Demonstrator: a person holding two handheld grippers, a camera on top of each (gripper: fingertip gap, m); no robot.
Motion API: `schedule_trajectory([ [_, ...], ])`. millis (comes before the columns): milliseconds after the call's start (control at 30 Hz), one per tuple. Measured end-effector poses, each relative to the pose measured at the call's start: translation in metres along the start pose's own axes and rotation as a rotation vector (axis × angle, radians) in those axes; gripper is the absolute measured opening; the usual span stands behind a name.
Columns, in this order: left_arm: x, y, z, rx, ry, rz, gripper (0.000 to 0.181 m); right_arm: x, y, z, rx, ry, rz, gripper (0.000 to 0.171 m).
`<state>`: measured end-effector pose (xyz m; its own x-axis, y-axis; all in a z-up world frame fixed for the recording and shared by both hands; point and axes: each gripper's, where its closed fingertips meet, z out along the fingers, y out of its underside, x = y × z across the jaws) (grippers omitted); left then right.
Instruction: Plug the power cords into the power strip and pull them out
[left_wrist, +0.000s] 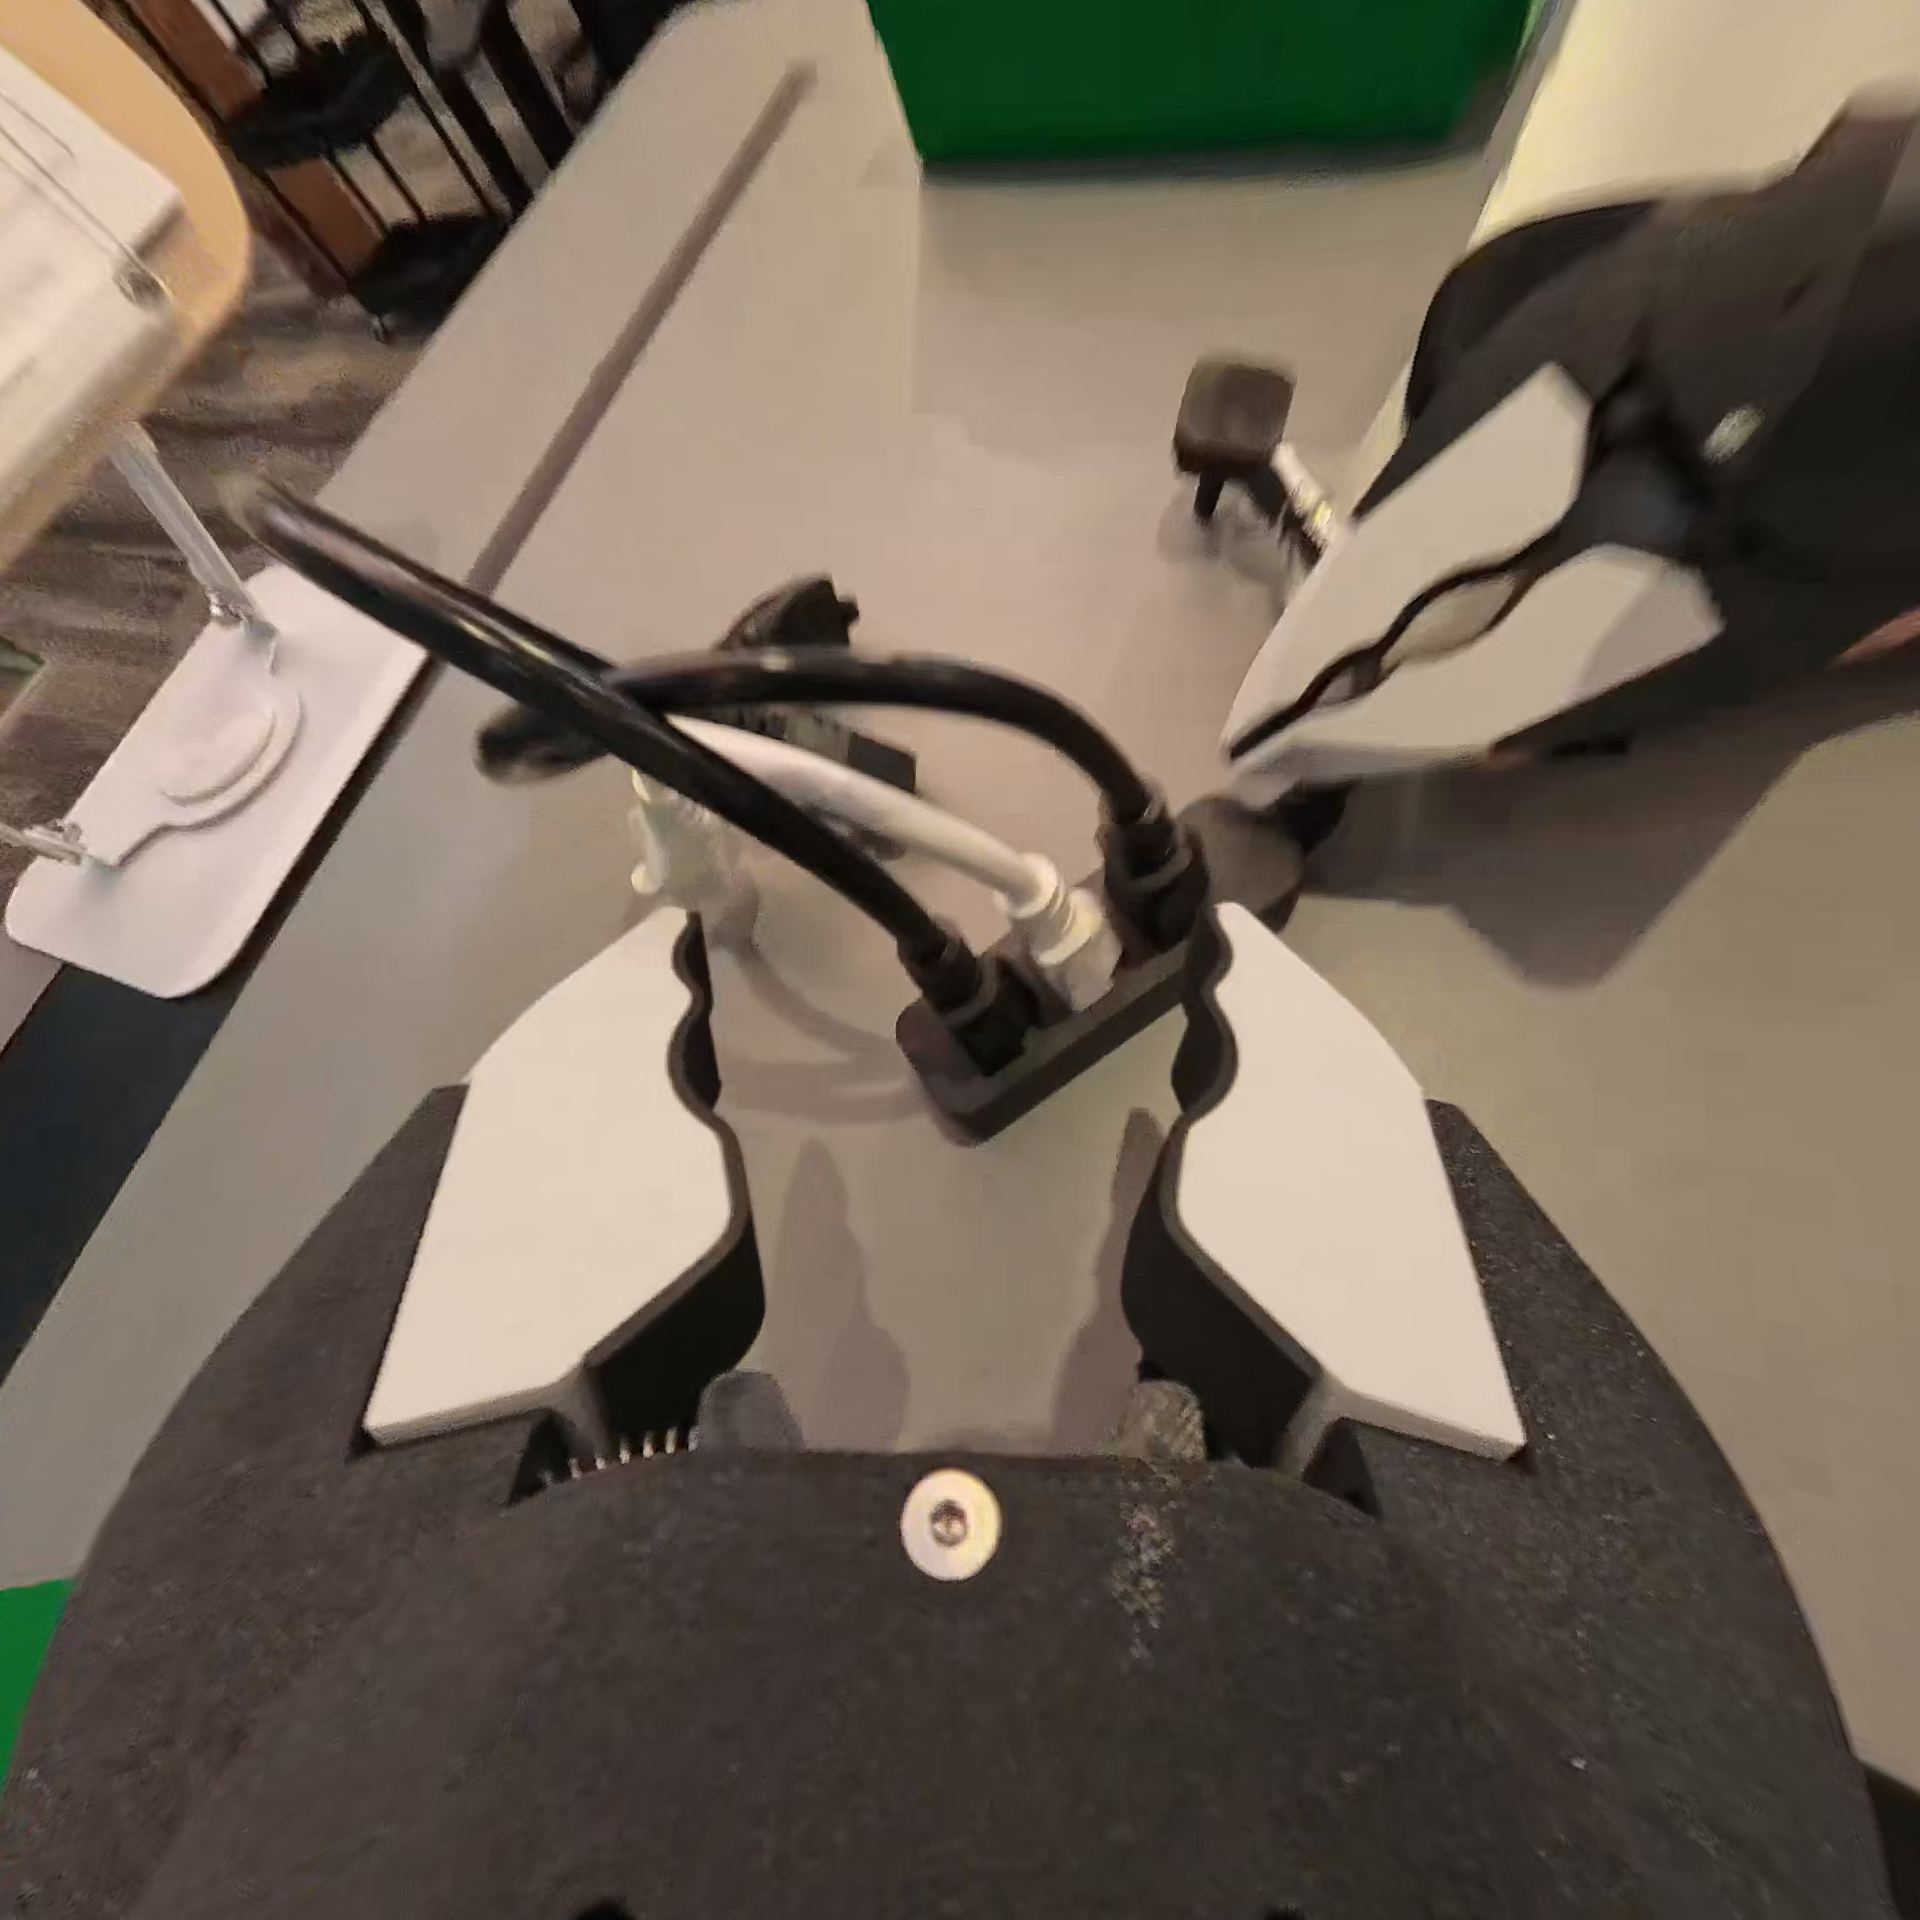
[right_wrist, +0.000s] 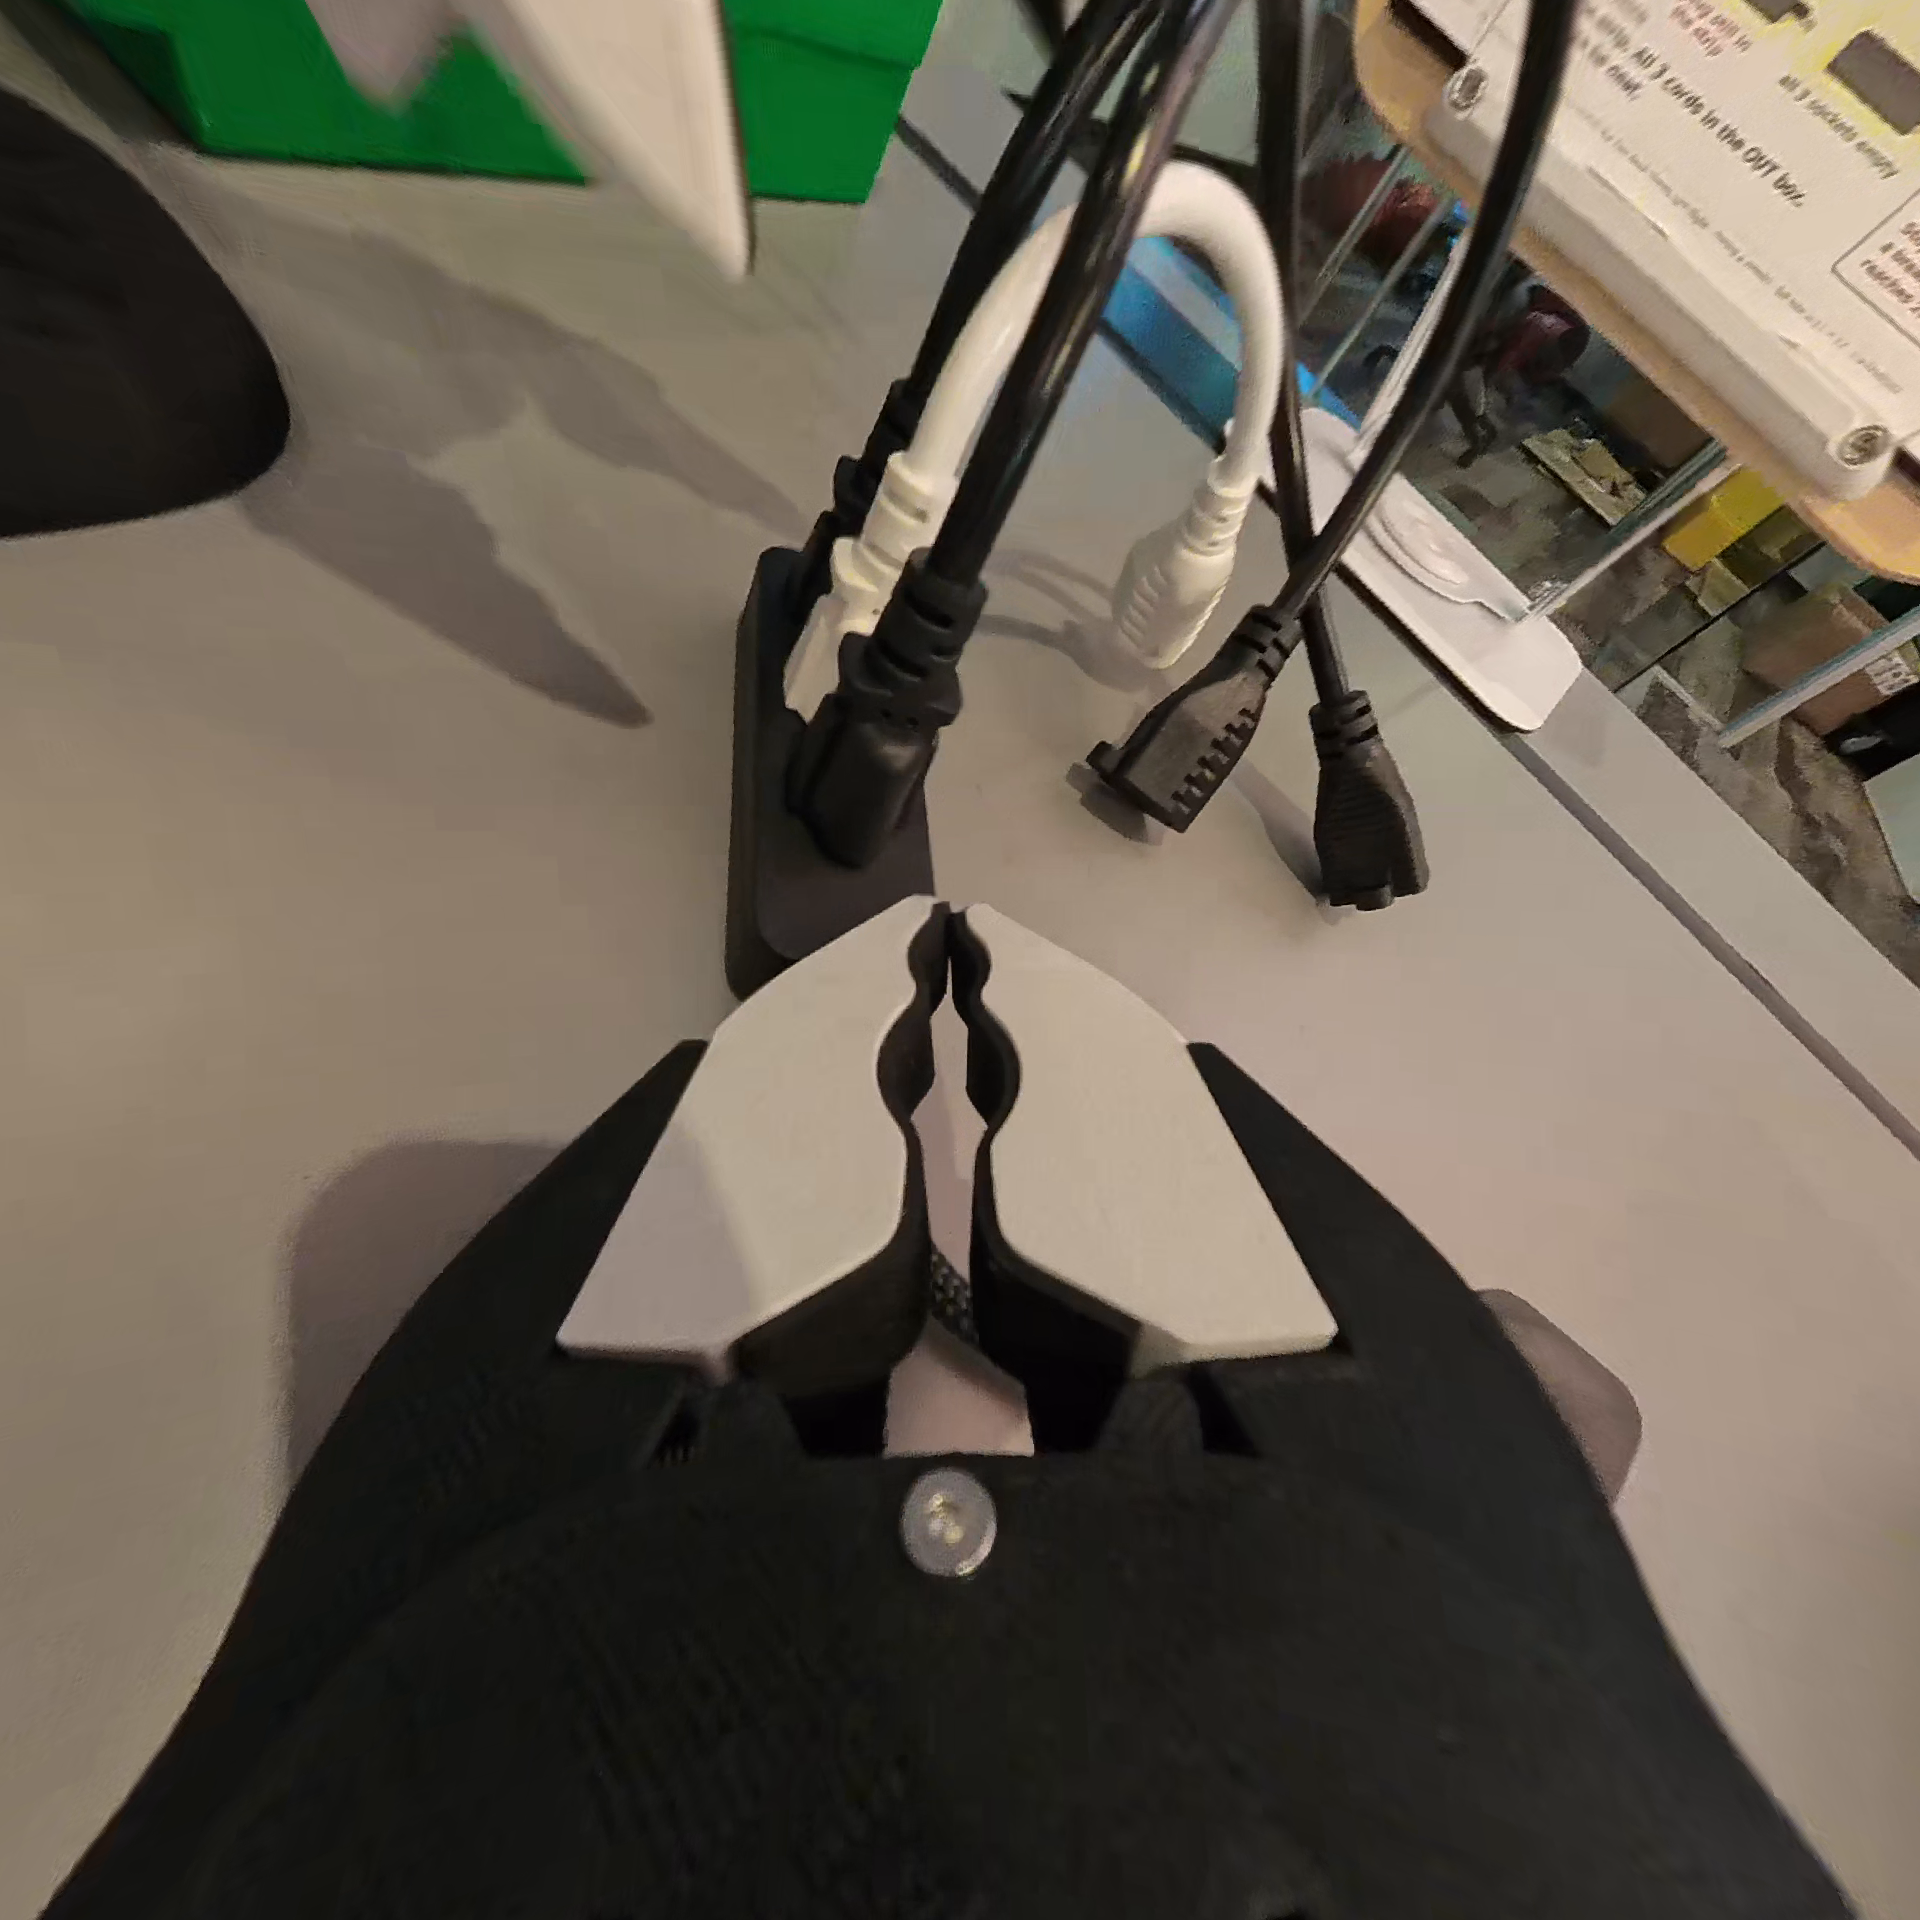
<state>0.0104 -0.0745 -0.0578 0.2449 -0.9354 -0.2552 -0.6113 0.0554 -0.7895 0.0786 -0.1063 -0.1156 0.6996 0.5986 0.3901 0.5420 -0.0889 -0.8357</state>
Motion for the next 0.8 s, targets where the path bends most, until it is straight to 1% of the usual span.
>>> schedule_trajectory([
  [67, -0.002, 0.015, 0.012, -0.08, 0.015, 0.039, 0.086, 0.004, -0.002, -0.002, 0.024, 0.005, 0.025, 0.001],
  [100, -0.003, 0.021, 0.02, -0.117, 0.036, 0.042, 0.087, 0.005, -0.003, -0.002, 0.03, 0.006, 0.035, 0.015],
  [133, -0.002, 0.024, 0.027, -0.141, 0.066, 0.025, 0.09, 0.007, -0.003, -0.001, 0.028, 0.007, 0.048, 0.037],
  [200, -0.001, 0.025, 0.041, -0.141, 0.122, -0.02, 0.083, 0.008, -0.001, 0.0, 0.018, -0.01, 0.071, 0.043],
  [300, 0.0, 0.02, 0.053, -0.069, 0.174, -0.087, 0.073, 0.01, -0.005, -0.003, 0.054, -0.008, 0.085, 0.043],
  [400, 0.007, 0.018, 0.054, 0.01, 0.223, -0.109, 0.06, 0.01, -0.014, -0.007, 0.128, -0.032, 0.114, 0.039],
  [467, 0.016, 0.02, 0.051, 0.038, 0.273, -0.113, 0.042, 0.006, -0.023, -0.008, 0.188, -0.093, 0.166, 0.038],
  [533, 0.016, 0.021, 0.049, 0.061, 0.271, -0.128, 0.041, -0.003, -0.031, -0.005, 0.215, -0.19, 0.221, 0.036],
  [633, 0.015, 0.023, 0.047, 0.068, 0.262, -0.164, 0.041, -0.012, -0.03, 0.007, 0.152, -0.277, 0.263, 0.036],
  [733, 0.013, 0.024, 0.046, 0.066, 0.244, -0.175, 0.041, -0.02, -0.024, 0.017, 0.066, -0.319, 0.249, 0.04],
  [800, 0.013, 0.023, 0.047, 0.085, 0.255, -0.213, 0.041, -0.022, -0.027, 0.021, 0.059, -0.313, 0.251, 0.04],
])
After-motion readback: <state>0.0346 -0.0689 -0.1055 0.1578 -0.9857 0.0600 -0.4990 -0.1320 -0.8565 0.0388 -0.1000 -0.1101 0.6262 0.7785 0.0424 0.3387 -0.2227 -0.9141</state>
